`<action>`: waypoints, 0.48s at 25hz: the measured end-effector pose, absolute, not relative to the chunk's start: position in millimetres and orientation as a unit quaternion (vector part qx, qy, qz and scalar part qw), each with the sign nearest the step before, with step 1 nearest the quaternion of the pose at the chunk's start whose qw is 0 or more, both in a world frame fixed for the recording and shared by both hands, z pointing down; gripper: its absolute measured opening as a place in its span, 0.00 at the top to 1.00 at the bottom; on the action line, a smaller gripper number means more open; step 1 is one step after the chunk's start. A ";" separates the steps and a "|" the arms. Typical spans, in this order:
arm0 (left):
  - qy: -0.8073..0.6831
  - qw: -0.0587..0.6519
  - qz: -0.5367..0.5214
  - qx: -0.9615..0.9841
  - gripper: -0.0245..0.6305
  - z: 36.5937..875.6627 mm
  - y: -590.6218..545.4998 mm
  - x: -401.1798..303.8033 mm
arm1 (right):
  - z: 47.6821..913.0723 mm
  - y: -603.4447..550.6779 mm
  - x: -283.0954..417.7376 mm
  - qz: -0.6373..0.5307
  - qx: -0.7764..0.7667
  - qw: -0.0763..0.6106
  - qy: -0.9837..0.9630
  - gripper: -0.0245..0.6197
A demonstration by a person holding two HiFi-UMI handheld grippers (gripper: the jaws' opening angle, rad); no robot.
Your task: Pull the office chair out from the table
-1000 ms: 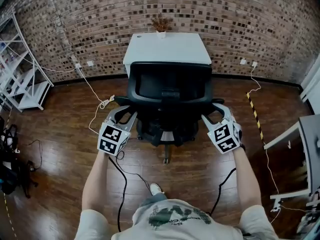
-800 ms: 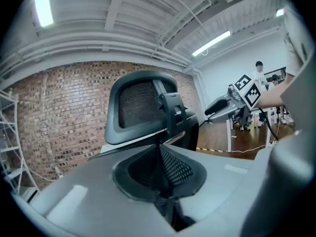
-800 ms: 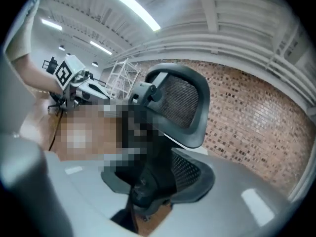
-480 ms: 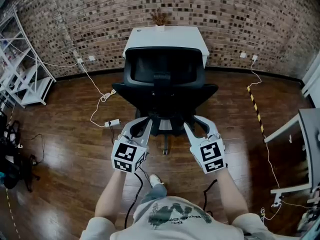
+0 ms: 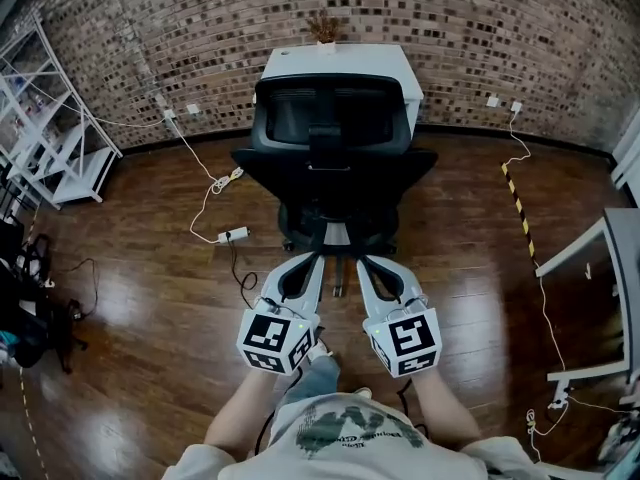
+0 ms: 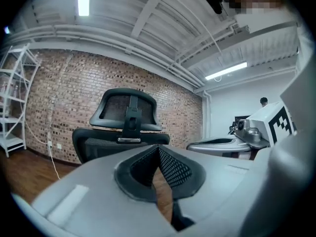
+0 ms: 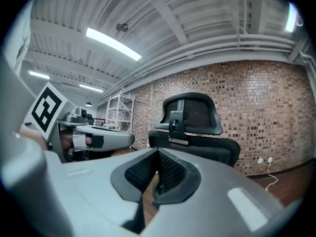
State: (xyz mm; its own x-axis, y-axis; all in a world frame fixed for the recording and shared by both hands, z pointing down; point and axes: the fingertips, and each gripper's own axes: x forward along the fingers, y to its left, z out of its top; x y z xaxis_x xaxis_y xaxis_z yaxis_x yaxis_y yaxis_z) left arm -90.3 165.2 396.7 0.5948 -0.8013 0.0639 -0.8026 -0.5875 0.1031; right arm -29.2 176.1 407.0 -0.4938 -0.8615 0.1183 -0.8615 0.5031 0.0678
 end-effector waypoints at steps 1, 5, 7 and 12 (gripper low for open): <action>-0.453 0.062 0.003 0.889 0.94 396.7 169.5 -90.1 | 406.0 180.5 -31.9 0.005 0.496 0.060 -0.866 0.96; -0.458 0.077 -0.005 0.886 0.94 401.3 181.0 -91.2 | 404.2 191.9 -38.0 0.012 0.494 0.040 -0.869 0.96; -0.457 0.082 -0.006 0.885 0.94 404.6 185.7 -92.3 | 406.1 195.9 -40.1 0.013 0.494 0.039 -0.868 0.96; -0.452 0.085 -0.006 0.888 0.94 403.2 190.6 -88.4 | 406.2 202.0 -38.8 0.013 0.493 0.041 -0.869 0.96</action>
State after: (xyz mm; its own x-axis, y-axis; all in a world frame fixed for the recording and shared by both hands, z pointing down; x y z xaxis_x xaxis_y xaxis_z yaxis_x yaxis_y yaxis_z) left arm -88.4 190.6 403.2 0.5914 -0.8038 0.0651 -0.8016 -0.5772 0.1561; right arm -38.8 202.0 406.2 -0.5106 -0.8556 0.0852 -0.8578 0.5136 0.0173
